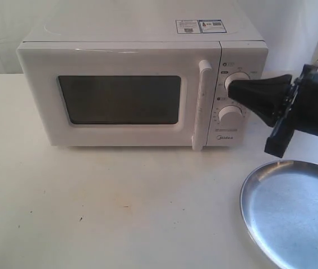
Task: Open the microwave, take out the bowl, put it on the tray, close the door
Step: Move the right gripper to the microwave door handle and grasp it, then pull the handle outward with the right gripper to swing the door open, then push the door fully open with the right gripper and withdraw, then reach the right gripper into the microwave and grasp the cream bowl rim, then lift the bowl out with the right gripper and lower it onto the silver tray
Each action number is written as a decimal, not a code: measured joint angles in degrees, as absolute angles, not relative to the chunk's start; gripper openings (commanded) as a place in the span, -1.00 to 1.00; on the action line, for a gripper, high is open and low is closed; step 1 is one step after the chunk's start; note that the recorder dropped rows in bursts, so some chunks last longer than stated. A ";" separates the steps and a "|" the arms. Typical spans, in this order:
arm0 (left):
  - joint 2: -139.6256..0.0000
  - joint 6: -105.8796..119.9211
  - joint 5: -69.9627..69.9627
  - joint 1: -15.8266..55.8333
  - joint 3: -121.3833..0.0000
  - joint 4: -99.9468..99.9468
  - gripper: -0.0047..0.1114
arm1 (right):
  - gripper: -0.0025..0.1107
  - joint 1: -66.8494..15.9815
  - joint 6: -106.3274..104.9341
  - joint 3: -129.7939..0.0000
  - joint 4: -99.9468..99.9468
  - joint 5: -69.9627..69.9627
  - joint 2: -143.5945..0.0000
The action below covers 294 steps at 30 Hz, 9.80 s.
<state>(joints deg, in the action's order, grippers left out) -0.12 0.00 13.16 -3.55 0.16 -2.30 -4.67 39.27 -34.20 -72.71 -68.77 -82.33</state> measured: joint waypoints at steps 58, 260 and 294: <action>-0.12 0.00 13.16 -3.55 0.16 -2.30 -0.92 | -0.34 -24.38 22.94 -44.64 -38.78 -47.96 -97.64; -0.12 0.00 13.25 -3.55 0.16 -2.28 -0.92 | -0.96 -54.28 34.47 -70.30 -66.23 -13.82 -114.78; -0.12 0.00 13.25 -3.55 0.16 -2.28 -0.92 | -0.96 -54.79 53.45 -33.80 -60.53 46.77 -86.31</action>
